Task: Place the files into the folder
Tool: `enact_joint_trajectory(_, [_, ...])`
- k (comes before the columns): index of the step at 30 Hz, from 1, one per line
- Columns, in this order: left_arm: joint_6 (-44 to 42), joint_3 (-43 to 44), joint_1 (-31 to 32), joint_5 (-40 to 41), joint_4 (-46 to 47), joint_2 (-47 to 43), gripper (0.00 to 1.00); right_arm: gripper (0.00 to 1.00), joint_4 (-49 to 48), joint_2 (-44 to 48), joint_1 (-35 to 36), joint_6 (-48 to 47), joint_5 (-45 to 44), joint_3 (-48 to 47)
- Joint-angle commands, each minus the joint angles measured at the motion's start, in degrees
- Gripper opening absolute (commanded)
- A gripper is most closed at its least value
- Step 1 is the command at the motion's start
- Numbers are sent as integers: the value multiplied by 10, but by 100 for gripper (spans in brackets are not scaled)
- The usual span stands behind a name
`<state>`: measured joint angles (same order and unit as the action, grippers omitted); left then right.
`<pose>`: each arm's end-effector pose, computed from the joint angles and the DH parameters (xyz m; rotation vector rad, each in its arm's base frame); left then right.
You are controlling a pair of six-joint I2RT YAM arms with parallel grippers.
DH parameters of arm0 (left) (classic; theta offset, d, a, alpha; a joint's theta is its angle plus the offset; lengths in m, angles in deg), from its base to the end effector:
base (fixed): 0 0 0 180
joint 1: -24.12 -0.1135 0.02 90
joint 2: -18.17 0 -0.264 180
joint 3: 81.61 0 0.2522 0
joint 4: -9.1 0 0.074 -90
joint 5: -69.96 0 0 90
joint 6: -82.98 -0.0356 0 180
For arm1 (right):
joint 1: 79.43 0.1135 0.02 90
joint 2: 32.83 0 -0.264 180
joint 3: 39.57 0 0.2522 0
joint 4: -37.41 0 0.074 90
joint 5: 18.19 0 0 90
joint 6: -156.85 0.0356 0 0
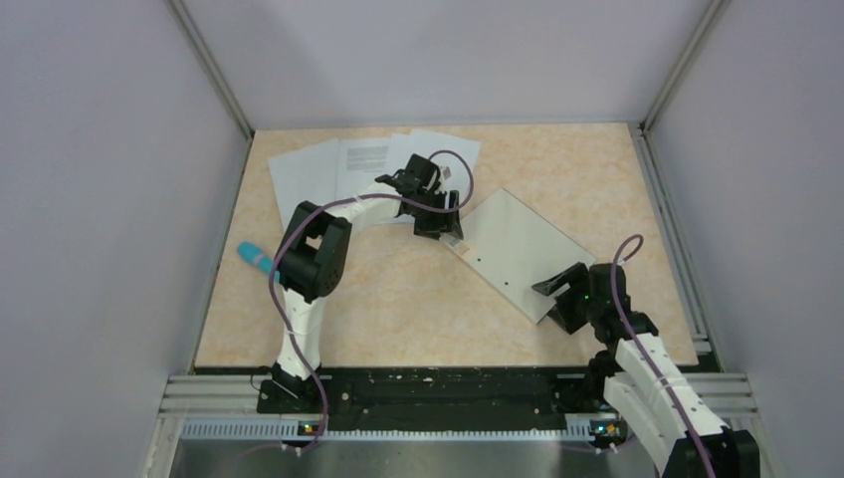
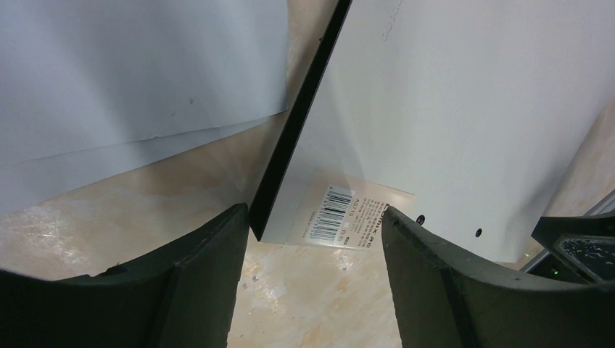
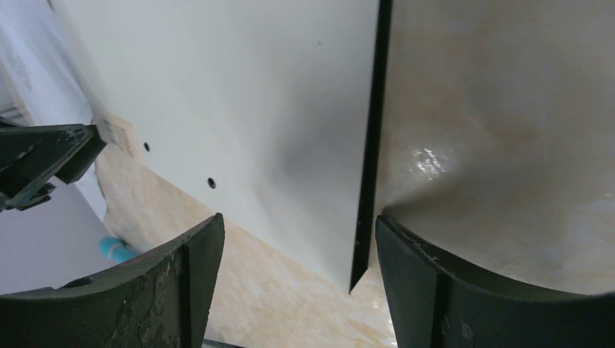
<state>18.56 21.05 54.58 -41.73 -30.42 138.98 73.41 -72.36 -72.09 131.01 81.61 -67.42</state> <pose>0.3831 -0.2405 0.1712 0.2648 2.6915 -0.8244 0.1349 0.0235 0.1498 1.1325 2.2706 0.7499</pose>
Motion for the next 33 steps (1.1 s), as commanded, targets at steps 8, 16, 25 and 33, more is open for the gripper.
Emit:
enact_joint_trajectory(8, [-7, 21, -2, -23, 3, 10, 65, 71, -110, 7, 4, 46, 22, 39])
enact_joint_trajectory(16, [-6, 24, -4, -50, 1, 13, 54, 62, -205, 94, 4, 54, 33, 100])
enact_joint_trajectory(25, [-1, 18, -9, -77, -1, 1, 46, 46, -209, 256, 6, 32, 26, 118])
enact_joint_trajectory(33, [7, 16, -11, -103, 5, -14, 41, 34, -275, 223, 5, 3, 52, 101])
